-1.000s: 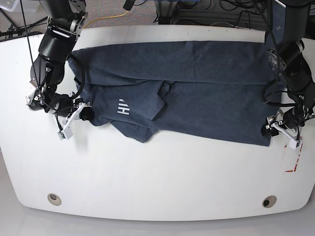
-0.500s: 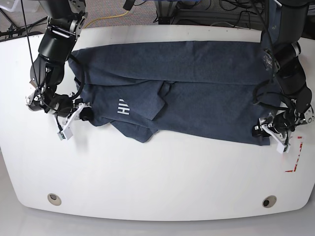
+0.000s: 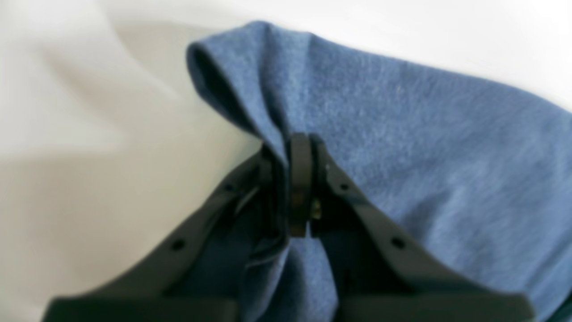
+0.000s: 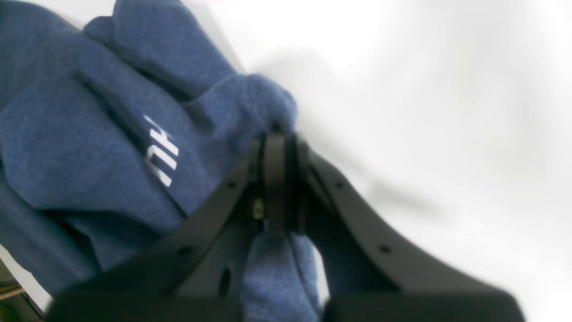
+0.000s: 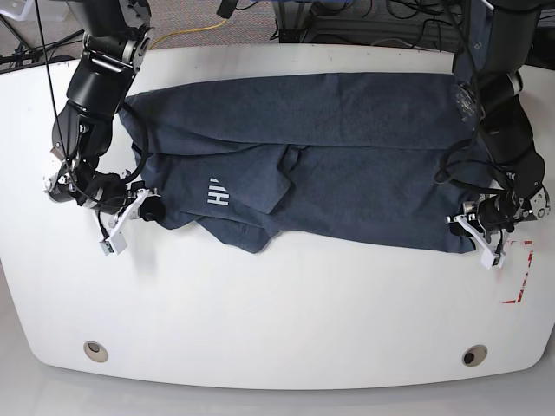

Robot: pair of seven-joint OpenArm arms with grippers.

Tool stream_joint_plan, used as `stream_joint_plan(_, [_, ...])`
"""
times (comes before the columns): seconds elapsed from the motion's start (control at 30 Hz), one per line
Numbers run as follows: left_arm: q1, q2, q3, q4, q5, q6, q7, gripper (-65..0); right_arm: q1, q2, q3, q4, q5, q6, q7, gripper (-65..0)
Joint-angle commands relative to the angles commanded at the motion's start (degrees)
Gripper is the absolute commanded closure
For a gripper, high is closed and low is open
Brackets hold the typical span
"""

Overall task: Fold the T-shirt properly
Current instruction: 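Move the left gripper down the shirt side and grasp the hem, then lift the shirt with both grippers and swing it toward the left gripper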

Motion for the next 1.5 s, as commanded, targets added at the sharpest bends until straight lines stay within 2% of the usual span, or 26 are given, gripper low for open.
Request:
stream_joint_plan(0.03, [0.4,0.1,0.0,2.0,0.0,0.0,1.0,0.0,0.4,0.1,0.0,0.0,0.0,0.0,0.1,0.0])
stream_joint_plan(0.17, [0.5,4.3,0.0,10.8,0.0,0.0,5.1,0.0,3.4,1.4,-0.1,-0.1,0.0,0.0,0.1,0.0])
stream_joint_plan(0.27, [0.4,4.8,0.0,18.2,0.0,0.0,8.0,0.0,6.9,1.8,-0.3,-0.2,-0.1,0.0,0.1,0.0])
stream_joint_plan(0.43, [-1.2,6.7,0.1,28.2,0.0,0.0,12.5,0.0,14.7,4.4,-5.7,-0.2,-2.8,0.0,0.2,0.0])
stream_joint_plan(0.6, [-4.5,6.6,0.1,35.3,0.2,0.0,15.5,0.0,23.5,5.0,-7.3,-0.8,-3.3,0.0,0.1,0.0])
stream_joint_plan(0.7, [-5.7,6.5,0.1,39.7,0.2,0.0,17.6,0.0,32.4,7.6,-11.6,-6.5,-2.9,0.0,-0.1,0.0])
stream_joint_plan(0.8, [-8.5,6.3,-0.3,44.7,0.2,0.0,19.1,0.0,39.6,8.9,-13.8,-10.8,-2.7,0.0,0.0,0.0])
stream_joint_plan(0.93, [-14.5,4.1,-1.7,49.1,0.2,0.0,22.9,0.0,47.9,9.1,-15.1,-12.3,-2.7,0.0,-0.4,0.0])
stream_joint_plan(1.03, [-20.0,2.6,-1.7,50.1,0.2,0.0,23.7,0.0,53.8,9.2,-15.8,-12.2,-2.7,0.0,-2.9,0.0])
stream_joint_plan(1.27, [-25.1,0.9,-1.6,50.5,0.1,0.0,23.7,0.0,54.3,9.2,-15.7,-12.2,-2.6,0.0,-8.1,0.0])
stream_joint_plan(1.37, [-23.1,0.9,-1.0,50.5,0.0,0.0,23.7,0.0,54.3,9.3,-15.2,-12.2,-2.6,0.0,-10.2,0.0])
stream_joint_plan(1.5, [-17.3,1.1,-0.9,53.2,0.0,0.0,23.7,0.0,53.3,9.3,-10.0,-11.9,-1.7,0.0,-12.1,0.0])
